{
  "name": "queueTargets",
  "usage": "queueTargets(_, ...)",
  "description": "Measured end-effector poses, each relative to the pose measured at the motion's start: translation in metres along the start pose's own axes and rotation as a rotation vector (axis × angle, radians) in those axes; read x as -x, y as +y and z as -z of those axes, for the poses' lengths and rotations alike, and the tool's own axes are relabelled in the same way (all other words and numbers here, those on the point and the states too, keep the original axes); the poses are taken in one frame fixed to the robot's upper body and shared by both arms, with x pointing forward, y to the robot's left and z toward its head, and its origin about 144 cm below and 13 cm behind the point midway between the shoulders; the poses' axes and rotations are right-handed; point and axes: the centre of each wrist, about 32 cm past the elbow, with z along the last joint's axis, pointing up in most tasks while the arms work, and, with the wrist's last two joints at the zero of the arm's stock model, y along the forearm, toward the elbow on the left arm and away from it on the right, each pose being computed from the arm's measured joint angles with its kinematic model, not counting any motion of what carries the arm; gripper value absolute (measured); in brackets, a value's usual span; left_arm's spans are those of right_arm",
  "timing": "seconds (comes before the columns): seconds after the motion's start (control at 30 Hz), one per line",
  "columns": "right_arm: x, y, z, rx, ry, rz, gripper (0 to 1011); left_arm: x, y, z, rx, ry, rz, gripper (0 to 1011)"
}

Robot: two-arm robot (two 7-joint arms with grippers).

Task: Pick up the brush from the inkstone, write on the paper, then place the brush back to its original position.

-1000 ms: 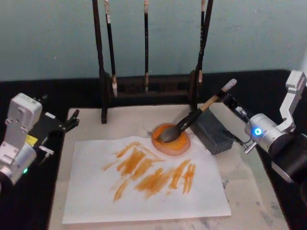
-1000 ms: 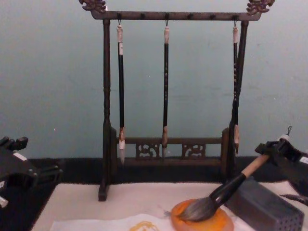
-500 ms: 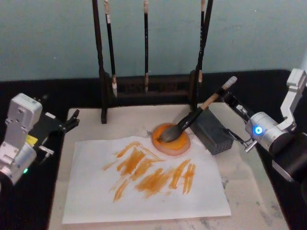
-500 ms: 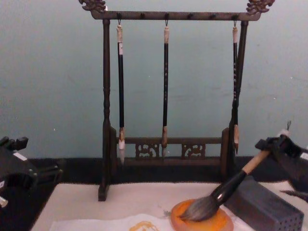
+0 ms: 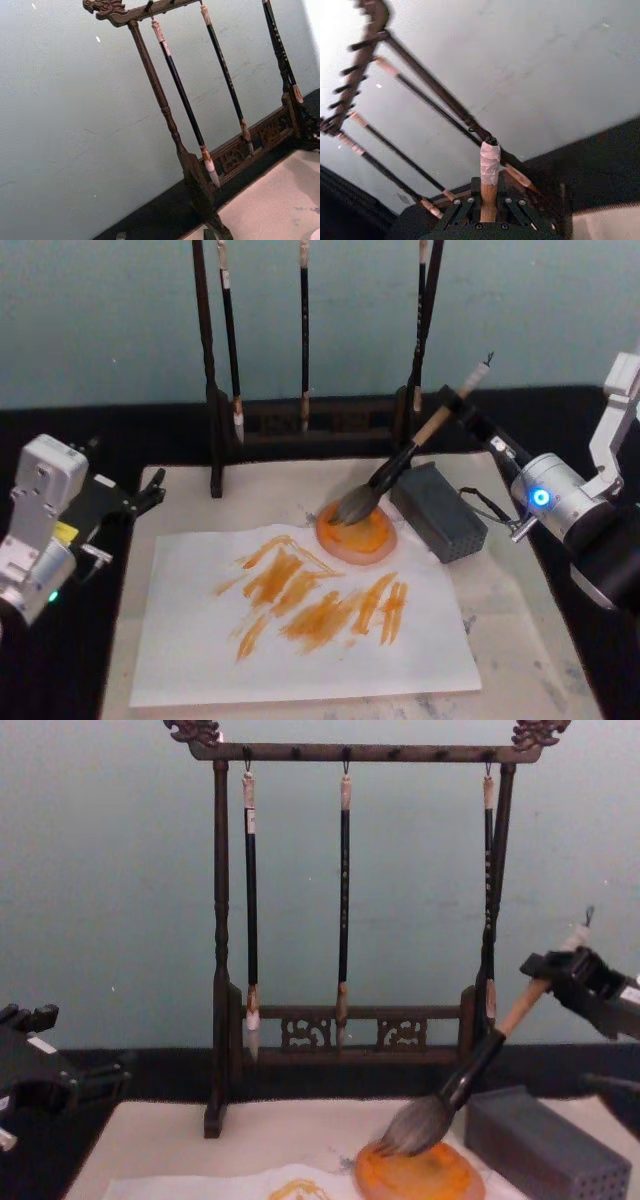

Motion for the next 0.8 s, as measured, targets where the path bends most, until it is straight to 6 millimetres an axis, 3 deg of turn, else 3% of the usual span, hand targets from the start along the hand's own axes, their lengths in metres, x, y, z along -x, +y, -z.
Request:
queueTargets(0.27,0.014,-0.011,-0.001,-0.014,-0.165,-0.047,176,0.0,0.0,0.0,0.0,0.0,0.0,1001)
queueTargets(0.8,0.038,-0.052,-0.001,-0.017,-0.55,-0.194,176,0.0,0.0,0.0,0.0,0.0,0.0,1001)
